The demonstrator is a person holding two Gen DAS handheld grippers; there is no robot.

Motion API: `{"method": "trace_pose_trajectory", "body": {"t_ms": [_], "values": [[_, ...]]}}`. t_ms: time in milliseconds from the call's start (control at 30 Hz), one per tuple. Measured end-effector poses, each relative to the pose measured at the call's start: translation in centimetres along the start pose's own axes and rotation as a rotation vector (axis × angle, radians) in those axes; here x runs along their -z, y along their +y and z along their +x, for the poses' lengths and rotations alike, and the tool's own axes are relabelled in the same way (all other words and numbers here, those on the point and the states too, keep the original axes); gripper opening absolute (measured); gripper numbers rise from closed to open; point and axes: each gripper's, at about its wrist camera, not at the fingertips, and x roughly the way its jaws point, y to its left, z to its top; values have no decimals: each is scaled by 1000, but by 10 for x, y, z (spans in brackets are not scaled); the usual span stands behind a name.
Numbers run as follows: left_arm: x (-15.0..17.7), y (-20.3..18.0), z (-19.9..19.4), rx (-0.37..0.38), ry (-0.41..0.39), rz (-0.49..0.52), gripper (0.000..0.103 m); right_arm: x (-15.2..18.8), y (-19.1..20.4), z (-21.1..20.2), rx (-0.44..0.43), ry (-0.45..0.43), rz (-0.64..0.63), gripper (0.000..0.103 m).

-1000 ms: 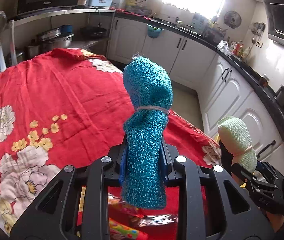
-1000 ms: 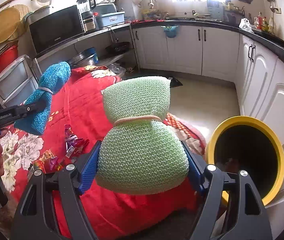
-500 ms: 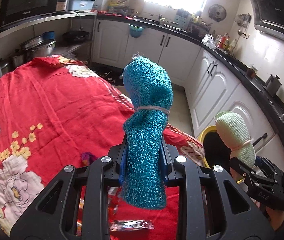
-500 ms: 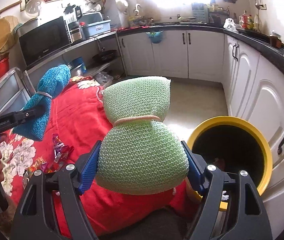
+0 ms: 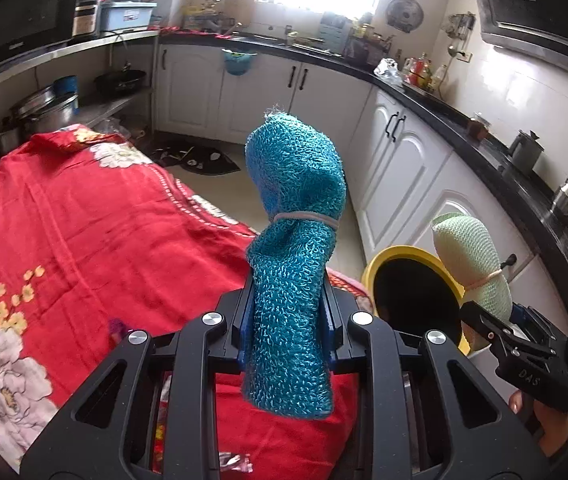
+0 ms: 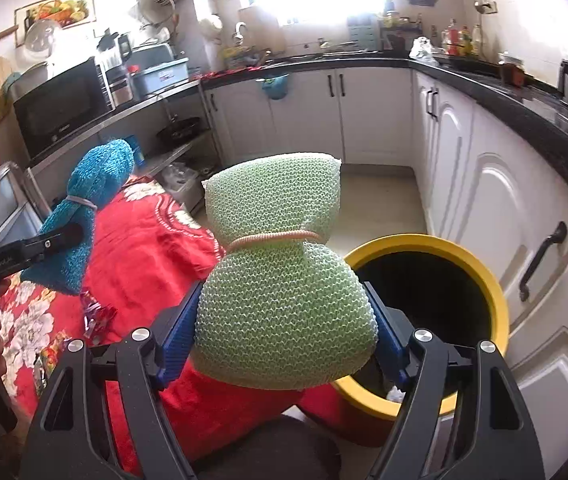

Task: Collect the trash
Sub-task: 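Carry the blue and green scrubbers with both tools over the yellow bin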

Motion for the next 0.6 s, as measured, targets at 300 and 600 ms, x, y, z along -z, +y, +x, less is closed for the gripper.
{"method": "trace_pose_trajectory", "body": {"t_ms": [300,600], "values": [[-3,-33,13,50,7,47,20,-3,-29,-14,67,-33,40,73],[-5,-63,23,94,14,89,20,-4,-53,-24,124,-56,75,74]]}}
